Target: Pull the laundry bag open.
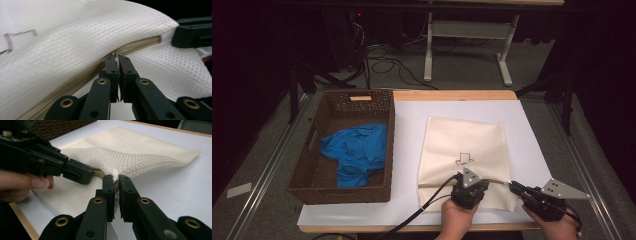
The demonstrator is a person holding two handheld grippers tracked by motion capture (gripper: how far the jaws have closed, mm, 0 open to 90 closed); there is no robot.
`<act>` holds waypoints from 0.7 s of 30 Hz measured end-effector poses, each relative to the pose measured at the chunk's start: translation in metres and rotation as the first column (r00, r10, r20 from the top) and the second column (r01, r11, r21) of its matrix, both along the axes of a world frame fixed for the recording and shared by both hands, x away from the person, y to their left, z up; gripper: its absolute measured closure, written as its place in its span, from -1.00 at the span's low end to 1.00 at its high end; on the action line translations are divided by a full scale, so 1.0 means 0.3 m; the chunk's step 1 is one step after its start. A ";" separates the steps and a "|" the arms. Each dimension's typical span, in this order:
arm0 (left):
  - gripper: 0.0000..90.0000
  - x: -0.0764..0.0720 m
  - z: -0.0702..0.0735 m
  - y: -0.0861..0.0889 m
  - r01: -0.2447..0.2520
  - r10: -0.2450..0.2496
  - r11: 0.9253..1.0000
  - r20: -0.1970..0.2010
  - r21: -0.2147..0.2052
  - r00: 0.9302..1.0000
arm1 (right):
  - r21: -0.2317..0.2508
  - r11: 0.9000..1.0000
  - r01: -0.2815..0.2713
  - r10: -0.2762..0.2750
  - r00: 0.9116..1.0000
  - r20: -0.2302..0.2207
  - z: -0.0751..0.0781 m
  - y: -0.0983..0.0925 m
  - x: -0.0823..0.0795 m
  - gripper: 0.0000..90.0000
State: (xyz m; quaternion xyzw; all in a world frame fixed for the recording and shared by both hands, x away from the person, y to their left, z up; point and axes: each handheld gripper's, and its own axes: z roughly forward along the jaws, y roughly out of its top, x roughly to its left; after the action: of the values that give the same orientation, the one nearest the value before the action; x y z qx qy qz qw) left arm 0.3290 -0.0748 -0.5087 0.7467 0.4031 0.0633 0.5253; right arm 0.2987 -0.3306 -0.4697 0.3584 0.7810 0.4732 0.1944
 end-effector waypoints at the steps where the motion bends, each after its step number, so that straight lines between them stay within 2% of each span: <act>1: 0.93 -0.003 -0.002 0.002 -0.001 0.000 1.000 0.010 0.008 1.000 | 0.007 1.000 0.003 -0.003 1.000 -0.008 -0.004 -0.007 0.003 0.90; 4: 0.92 -0.010 -0.001 0.004 0.009 -0.010 1.000 0.030 0.024 1.000 | 0.007 1.000 0.010 -0.010 1.000 -0.014 -0.008 -0.010 0.006 0.90; 10: 0.92 -0.014 0.001 0.012 0.019 -0.021 0.999 0.040 0.044 0.999 | -0.005 1.000 0.001 -0.001 1.000 -0.011 -0.011 -0.006 0.003 0.89; 21: 0.92 -0.007 -0.011 0.073 -0.022 0.021 0.999 0.016 0.048 1.000 | -0.012 1.000 0.010 -0.011 1.000 -0.007 -0.013 -0.013 0.005 0.89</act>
State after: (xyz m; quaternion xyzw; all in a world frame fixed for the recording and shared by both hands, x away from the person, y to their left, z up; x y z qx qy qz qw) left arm 0.3269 -0.0528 -0.5121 0.7543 0.4054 0.0843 0.5094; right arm 0.3003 -0.3344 -0.4736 0.3629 0.7826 0.4662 0.1964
